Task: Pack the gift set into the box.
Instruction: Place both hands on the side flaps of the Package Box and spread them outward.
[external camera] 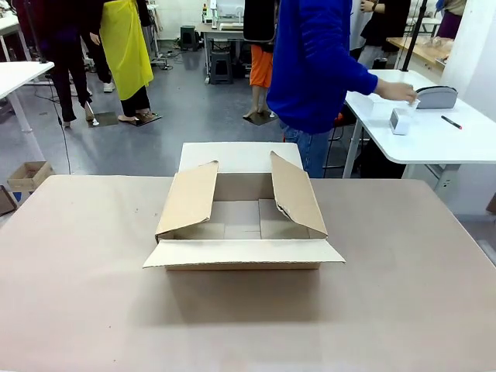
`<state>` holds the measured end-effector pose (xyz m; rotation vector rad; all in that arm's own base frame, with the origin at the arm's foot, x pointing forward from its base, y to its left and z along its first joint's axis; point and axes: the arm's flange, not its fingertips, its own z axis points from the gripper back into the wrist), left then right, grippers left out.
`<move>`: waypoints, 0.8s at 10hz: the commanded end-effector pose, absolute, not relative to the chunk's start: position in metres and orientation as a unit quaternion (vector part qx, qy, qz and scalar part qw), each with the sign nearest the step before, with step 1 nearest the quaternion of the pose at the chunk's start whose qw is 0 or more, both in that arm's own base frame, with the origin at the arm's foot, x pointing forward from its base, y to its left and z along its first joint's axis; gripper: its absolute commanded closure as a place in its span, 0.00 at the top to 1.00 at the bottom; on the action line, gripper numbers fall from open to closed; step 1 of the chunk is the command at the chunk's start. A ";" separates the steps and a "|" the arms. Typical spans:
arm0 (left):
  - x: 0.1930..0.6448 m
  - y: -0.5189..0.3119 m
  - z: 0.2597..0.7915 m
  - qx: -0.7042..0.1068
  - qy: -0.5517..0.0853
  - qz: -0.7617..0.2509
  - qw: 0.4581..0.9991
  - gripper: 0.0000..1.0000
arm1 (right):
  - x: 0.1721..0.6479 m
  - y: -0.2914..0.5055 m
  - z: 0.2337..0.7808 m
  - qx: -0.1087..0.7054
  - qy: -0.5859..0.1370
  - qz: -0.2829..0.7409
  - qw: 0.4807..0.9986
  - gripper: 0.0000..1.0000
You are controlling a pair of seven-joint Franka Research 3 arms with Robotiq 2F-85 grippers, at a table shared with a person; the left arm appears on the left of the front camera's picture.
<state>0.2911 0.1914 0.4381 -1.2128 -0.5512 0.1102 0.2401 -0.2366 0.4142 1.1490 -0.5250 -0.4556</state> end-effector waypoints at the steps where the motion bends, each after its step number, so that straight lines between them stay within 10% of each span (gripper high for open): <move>1: 0.286 0.181 0.452 -0.546 -0.264 0.025 0.795 1.00 | 0.239 -0.223 0.439 0.525 -0.254 -0.171 0.794 1.00; 4: 0.302 0.146 0.466 -0.505 -0.228 0.014 0.833 1.00 | 0.258 -0.189 0.446 0.475 -0.242 -0.153 0.832 1.00; 8: 0.358 -0.059 0.532 -0.271 -0.132 -0.108 0.947 1.00 | 0.328 0.023 0.492 0.293 -0.275 0.183 0.897 1.00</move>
